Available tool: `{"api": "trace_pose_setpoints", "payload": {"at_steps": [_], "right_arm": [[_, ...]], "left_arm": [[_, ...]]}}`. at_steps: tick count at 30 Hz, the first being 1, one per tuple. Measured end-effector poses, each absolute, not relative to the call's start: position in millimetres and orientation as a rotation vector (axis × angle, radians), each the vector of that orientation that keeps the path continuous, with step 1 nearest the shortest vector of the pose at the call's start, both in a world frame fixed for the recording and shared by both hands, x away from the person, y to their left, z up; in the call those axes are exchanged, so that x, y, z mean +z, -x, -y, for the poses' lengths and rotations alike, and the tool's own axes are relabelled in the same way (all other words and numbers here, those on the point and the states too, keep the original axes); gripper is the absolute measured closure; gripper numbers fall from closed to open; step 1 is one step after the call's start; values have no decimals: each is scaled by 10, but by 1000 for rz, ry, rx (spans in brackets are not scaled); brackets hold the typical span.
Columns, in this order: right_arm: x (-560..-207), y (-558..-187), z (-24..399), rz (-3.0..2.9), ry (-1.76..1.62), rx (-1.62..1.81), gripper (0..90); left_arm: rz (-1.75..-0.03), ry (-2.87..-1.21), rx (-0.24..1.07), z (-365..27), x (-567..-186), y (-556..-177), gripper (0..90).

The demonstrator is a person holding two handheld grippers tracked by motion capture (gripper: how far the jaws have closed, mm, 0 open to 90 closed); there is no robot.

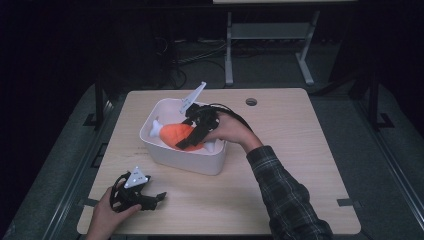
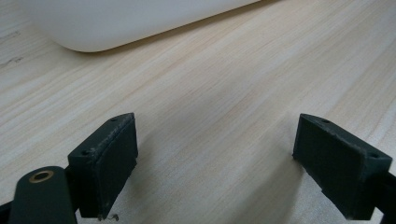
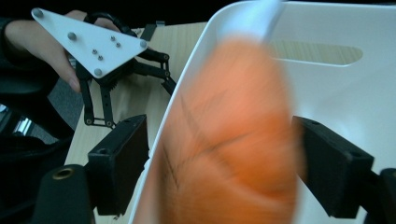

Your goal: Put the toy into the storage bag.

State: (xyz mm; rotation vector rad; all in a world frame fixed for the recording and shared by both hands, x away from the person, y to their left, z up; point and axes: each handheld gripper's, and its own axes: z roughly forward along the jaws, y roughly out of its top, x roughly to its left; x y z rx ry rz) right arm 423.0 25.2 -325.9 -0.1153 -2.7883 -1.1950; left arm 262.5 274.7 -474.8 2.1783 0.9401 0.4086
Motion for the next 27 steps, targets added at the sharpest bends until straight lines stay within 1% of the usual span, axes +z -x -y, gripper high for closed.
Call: {"api": "trace_pose_setpoints", "payload": {"at_steps": [11,27], "right_arm": [[-3199,-4185,-108,2786,154,-1233,196],[-3090,-4047,575,2825,394,-1348,137]], "left_arm": [[-941,-2177,407,-2746,-4749,-2625,130],[-940,-2177,406,-2748,-4748,-2626,130]]}}
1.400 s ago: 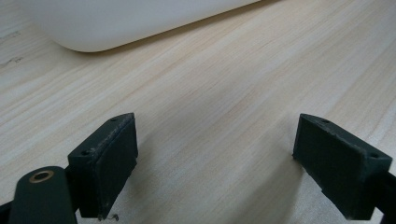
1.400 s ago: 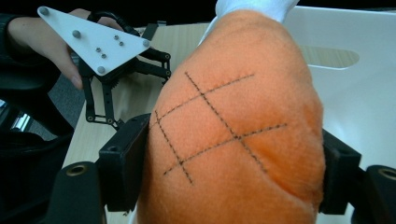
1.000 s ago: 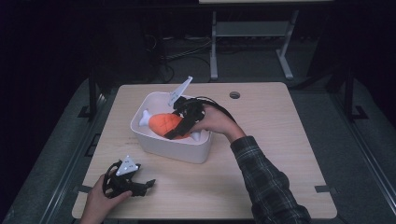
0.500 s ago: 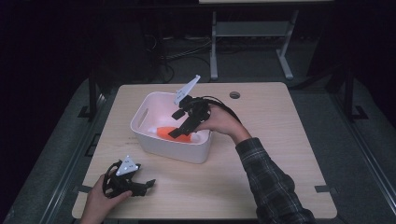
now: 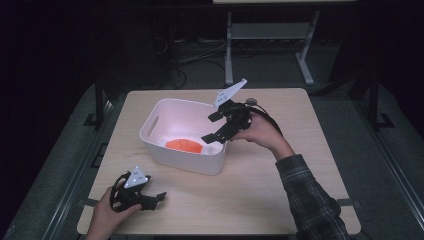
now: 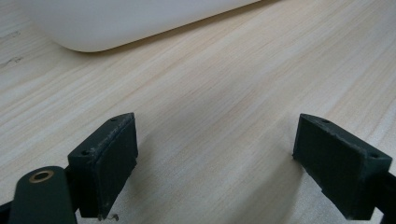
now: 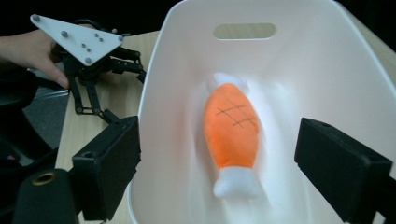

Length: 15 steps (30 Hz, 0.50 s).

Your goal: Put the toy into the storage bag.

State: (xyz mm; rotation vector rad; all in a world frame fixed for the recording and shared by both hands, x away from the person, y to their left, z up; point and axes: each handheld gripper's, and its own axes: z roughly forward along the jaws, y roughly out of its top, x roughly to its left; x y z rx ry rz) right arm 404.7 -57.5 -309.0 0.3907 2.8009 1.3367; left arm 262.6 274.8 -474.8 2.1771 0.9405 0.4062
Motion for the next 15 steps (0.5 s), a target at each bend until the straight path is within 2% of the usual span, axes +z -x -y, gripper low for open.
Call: {"api": "trace_pose_setpoints", "payload": {"at_steps": [15], "right_arm": [[-3219,-3816,1159,-2657,-575,1349,100]], "left_arm": [[-940,-2179,407,-2748,-4747,-2625,130]]}}
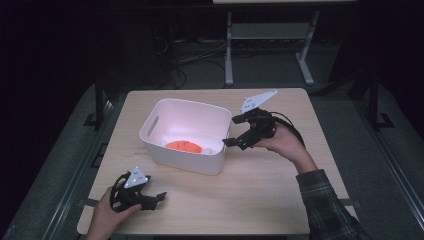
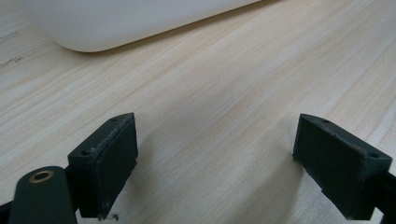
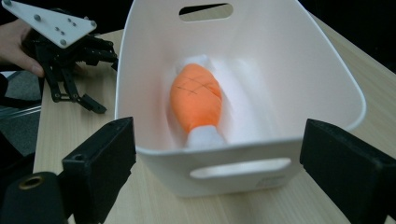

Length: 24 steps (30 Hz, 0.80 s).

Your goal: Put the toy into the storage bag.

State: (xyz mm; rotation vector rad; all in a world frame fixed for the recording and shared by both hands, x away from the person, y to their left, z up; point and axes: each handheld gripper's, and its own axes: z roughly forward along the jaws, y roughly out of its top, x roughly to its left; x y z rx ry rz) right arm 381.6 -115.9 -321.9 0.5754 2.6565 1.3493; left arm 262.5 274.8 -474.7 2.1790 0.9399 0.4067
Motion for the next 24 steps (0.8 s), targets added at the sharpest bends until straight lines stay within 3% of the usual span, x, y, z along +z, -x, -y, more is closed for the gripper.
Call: {"api": "trace_pose_setpoints", "payload": {"at_steps": [24], "right_arm": [[-3757,-3318,1806,-2477,-843,1277,103]], "left_arm": [[-942,-2175,407,-2746,-4748,-2624,130]]}}
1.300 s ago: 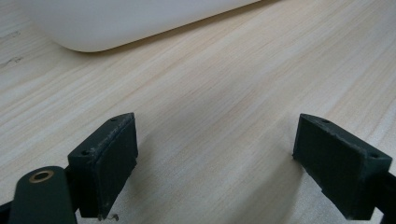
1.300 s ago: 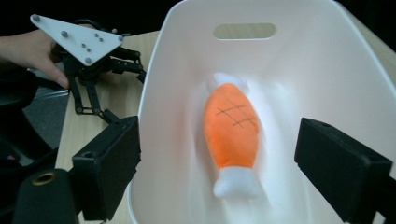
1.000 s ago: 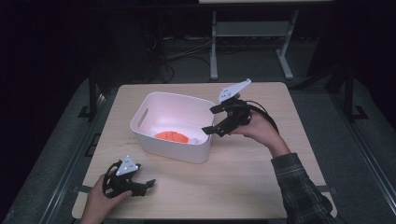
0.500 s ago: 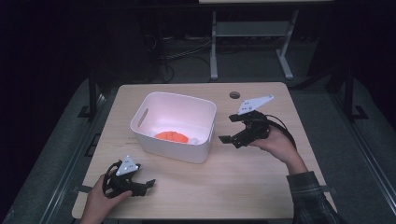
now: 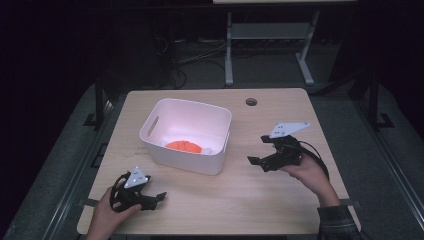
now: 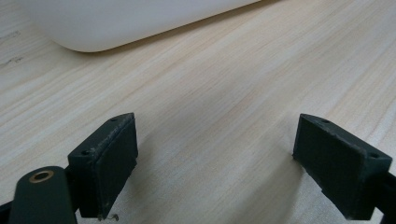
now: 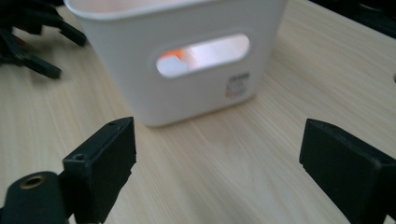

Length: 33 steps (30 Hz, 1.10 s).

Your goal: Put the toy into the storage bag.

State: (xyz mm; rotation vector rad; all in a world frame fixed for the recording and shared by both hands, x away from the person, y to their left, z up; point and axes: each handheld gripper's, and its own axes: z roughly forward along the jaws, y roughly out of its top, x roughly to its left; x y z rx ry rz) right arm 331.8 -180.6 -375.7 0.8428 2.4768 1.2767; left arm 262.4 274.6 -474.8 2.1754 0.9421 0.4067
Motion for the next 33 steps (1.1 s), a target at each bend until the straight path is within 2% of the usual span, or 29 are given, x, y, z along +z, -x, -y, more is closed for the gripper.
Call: {"api": "trace_pose_setpoints", "payload": {"at_steps": [33], "right_arm": [[-4377,-2740,2329,-2405,-1073,1097,73]], "left_arm": [[-940,-2180,406,-2748,-4748,-2623,130]]}}
